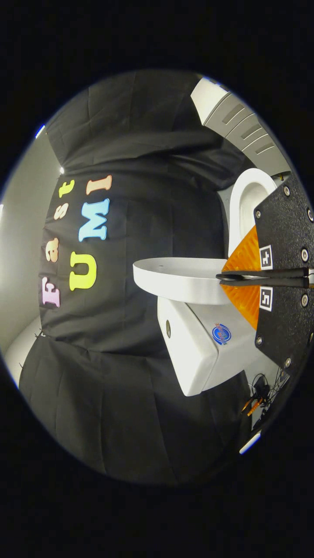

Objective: Open the toilet lid.

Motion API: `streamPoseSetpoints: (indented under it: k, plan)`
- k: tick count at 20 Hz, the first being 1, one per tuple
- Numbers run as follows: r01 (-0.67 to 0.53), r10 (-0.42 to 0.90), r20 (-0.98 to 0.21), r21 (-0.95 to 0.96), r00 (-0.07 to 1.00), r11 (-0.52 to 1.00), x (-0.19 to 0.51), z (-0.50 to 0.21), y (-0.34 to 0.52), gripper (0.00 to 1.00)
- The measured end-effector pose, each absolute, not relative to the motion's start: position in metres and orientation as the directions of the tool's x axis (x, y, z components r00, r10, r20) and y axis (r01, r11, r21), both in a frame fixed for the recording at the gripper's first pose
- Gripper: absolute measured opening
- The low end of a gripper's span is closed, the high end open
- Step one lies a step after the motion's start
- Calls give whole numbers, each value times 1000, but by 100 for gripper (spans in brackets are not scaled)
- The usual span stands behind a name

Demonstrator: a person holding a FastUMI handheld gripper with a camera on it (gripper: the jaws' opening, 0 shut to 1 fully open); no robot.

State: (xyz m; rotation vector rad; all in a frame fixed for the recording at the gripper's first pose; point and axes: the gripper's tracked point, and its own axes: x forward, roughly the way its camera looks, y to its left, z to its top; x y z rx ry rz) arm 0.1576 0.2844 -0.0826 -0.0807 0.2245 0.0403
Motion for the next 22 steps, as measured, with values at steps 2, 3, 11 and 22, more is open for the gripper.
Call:
streamPoseSetpoints:
  k: [2, 3, 11, 22]
  plan:
    - [-57, 38, -221, -80, 974, 995, 159, -83, 289, 0]
    - [-65, 45, -219, -84, 975, 994, 157, -82, 292, 0]
    - [-100, 77, -201, -108, 977, 989, 159, -85, 311, 0]
    - [-177, 154, -206, -102, 967, 979, 167, -88, 328, 0]
